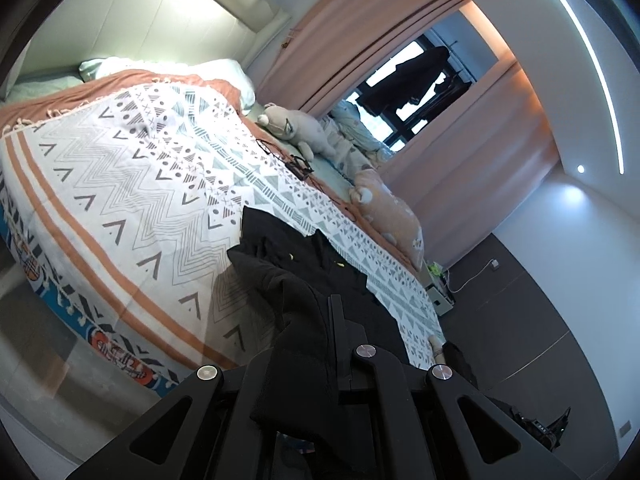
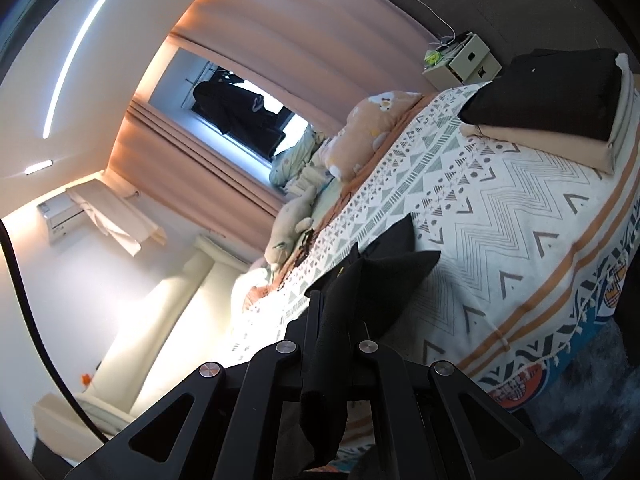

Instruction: Fold large clothes

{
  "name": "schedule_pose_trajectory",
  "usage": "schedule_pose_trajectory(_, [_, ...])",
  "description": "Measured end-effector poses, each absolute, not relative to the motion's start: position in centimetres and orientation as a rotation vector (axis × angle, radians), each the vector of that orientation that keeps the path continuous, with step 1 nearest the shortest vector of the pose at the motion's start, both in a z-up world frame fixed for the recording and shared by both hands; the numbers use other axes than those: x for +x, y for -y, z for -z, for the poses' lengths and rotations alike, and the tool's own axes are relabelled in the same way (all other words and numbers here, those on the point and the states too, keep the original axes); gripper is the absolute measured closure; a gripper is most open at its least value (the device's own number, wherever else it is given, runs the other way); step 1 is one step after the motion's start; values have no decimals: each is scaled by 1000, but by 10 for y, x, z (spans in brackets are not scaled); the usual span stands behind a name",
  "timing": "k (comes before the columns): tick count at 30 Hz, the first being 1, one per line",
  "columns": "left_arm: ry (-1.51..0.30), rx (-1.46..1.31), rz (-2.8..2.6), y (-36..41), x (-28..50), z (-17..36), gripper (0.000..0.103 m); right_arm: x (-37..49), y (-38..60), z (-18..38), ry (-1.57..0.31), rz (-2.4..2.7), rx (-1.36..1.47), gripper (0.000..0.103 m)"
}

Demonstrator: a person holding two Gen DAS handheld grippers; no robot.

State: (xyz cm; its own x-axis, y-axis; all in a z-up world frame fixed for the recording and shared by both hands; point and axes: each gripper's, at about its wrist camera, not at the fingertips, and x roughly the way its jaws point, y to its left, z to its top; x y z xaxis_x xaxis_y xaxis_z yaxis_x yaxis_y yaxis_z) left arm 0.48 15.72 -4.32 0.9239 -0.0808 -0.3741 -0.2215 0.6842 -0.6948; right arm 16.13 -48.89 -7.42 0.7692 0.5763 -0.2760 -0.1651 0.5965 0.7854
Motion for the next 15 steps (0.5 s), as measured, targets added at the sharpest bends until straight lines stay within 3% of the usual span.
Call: schedule_pose_trajectory(15, [-354,-859,-43,-183,63,33,100,226,459,60,-522,-468,846,99])
